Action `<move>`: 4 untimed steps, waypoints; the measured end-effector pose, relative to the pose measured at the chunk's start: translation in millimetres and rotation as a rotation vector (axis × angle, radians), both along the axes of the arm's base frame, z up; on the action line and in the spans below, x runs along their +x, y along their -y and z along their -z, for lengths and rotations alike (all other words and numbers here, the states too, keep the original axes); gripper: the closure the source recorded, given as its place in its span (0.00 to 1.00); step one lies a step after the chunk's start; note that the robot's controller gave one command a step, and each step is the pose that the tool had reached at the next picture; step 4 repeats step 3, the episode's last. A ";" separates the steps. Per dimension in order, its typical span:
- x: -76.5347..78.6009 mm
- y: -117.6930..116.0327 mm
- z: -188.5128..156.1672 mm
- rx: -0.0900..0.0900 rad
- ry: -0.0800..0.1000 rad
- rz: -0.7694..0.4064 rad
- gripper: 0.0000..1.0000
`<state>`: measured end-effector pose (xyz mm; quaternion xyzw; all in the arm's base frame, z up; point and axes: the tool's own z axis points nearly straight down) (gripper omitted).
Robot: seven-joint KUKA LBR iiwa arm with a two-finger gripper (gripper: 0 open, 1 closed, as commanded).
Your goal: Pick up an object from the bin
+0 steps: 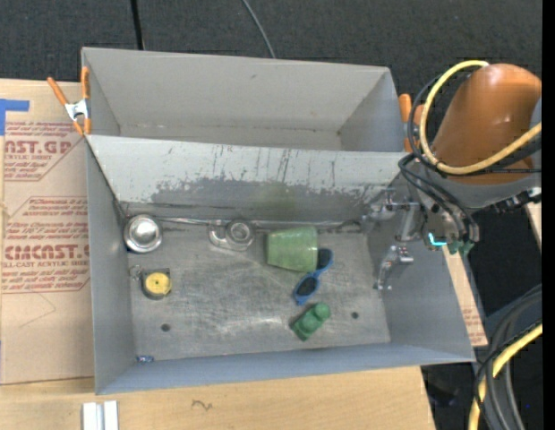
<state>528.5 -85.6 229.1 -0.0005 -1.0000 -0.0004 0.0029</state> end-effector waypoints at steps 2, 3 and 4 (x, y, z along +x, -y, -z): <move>19.3 -48.4 154.6 0.002 0.009 0.238 1.00; 10.8 -47.7 9.2 0.000 0.015 0.200 1.00; 10.8 -47.7 9.2 0.000 0.015 0.200 1.00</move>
Offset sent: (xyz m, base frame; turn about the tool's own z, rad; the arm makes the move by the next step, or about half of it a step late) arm 0.0167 0.0463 -0.1591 0.2412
